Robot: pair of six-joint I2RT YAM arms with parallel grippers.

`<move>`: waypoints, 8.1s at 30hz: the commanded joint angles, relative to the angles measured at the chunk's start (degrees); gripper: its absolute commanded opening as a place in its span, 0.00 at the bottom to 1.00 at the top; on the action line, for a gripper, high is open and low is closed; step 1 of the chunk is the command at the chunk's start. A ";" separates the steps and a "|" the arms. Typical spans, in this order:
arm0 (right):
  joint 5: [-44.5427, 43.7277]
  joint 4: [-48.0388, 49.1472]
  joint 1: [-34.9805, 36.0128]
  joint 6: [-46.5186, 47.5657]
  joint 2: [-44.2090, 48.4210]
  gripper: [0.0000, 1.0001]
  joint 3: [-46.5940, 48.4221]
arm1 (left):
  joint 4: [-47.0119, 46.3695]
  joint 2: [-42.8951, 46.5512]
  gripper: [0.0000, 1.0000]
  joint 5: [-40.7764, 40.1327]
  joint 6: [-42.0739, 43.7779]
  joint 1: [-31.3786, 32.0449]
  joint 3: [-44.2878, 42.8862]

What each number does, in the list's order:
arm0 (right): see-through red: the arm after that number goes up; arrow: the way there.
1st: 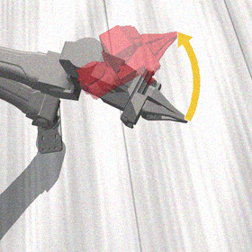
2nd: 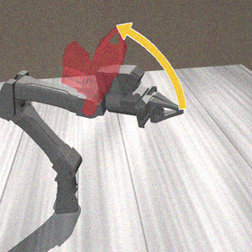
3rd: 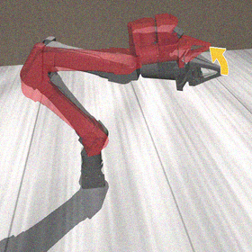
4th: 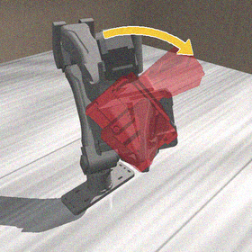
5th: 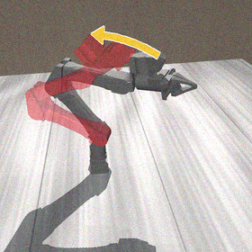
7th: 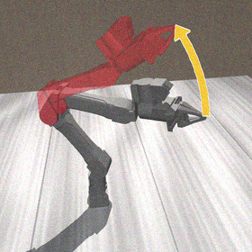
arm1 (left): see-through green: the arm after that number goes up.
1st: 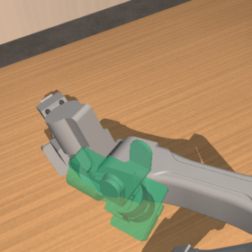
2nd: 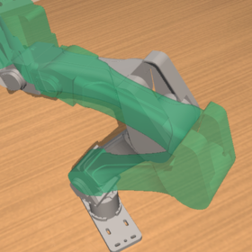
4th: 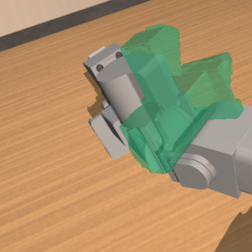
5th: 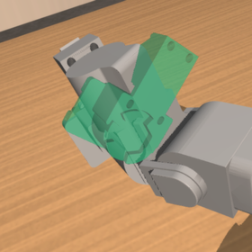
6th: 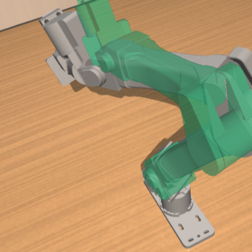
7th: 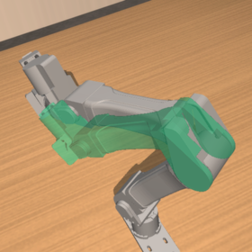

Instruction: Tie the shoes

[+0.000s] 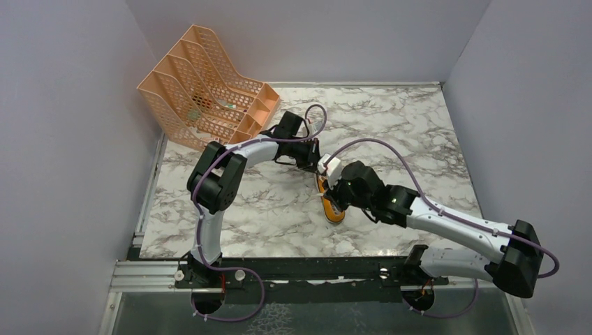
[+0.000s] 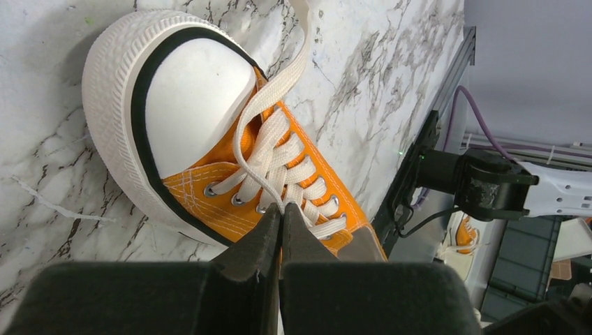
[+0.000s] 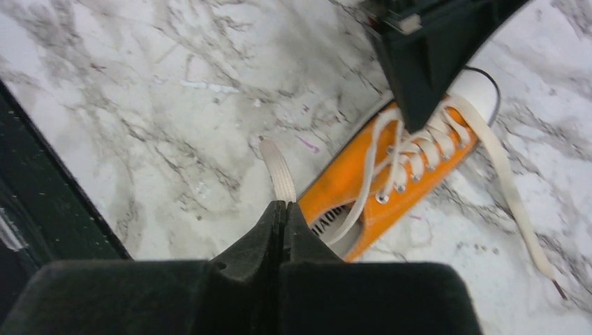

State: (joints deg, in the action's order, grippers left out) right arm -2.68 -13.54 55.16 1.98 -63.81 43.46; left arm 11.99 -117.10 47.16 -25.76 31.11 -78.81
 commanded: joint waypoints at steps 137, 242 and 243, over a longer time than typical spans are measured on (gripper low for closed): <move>35.91 -34.75 -24.39 47.60 -12.72 0.01 19.26 | 3.22 8.23 0.00 2.30 -2.63 1.23 3.13; 23.05 -13.64 -40.11 -31.41 -29.77 0.52 17.83 | -1.29 6.24 0.00 -0.26 -8.73 2.02 3.72; 22.77 -13.55 -40.07 -31.27 -29.80 0.53 17.53 | -1.29 6.27 0.00 -0.22 -8.71 2.02 3.74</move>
State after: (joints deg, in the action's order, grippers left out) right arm 21.06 -29.54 15.59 -28.42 -92.97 62.11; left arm 10.61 -111.35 47.00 -34.48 33.01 -74.56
